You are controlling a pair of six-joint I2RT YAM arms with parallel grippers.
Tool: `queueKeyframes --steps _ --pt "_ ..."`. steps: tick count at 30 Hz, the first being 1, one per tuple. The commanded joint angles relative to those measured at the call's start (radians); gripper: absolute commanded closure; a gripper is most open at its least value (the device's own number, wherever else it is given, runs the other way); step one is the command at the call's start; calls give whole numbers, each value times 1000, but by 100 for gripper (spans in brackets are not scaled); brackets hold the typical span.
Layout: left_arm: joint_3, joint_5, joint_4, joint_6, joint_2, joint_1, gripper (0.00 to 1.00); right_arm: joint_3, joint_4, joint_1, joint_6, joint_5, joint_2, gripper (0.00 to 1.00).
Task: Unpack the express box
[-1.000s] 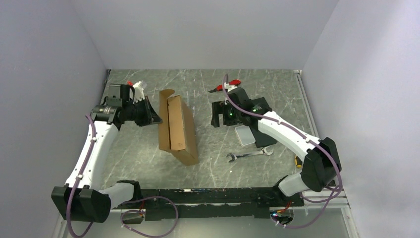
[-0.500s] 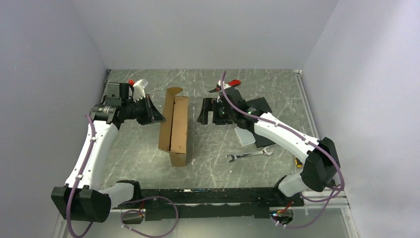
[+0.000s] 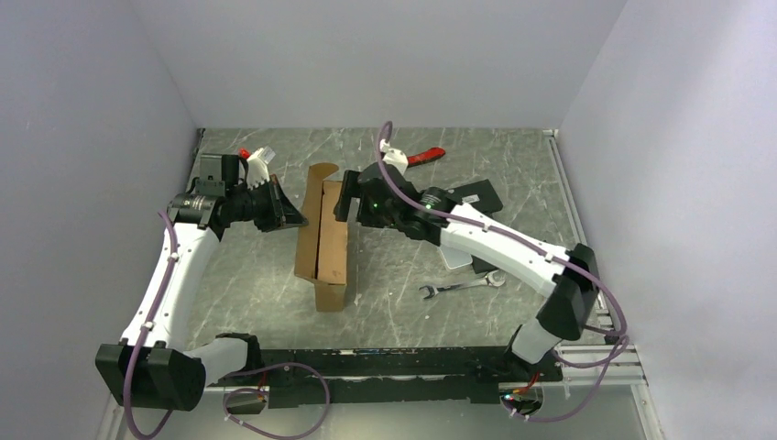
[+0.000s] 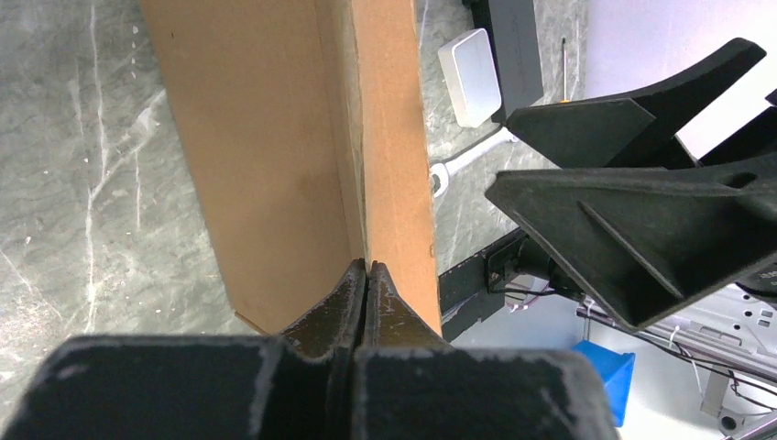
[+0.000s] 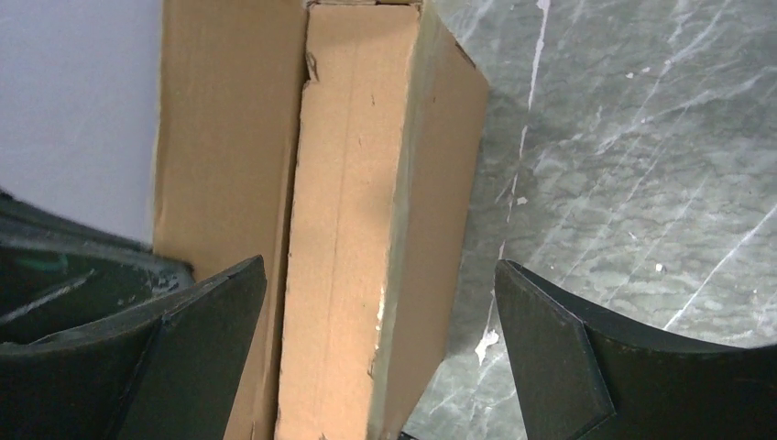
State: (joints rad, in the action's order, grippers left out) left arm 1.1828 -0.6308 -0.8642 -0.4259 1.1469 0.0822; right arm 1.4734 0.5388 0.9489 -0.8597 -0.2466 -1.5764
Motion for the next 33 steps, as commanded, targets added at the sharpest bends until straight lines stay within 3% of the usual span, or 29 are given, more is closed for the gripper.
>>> queueKeyframes --steps 1,14,18,26,33 --pt "7 -37 55 10 -41 2 100 112 162 23 -101 -182 -74 0" --pt "36 -37 47 2 -41 2 100 168 123 59 -19 -71 -181 5" --pt "73 -12 14 19 -41 2 100 81 88 51 -31 -77 -143 5" --pt "80 25 -19 55 -74 2 100 -196 -130 -32 72 140 -30 4" --pt "114 13 -39 81 -70 2 100 -330 -187 -123 69 194 24 3"
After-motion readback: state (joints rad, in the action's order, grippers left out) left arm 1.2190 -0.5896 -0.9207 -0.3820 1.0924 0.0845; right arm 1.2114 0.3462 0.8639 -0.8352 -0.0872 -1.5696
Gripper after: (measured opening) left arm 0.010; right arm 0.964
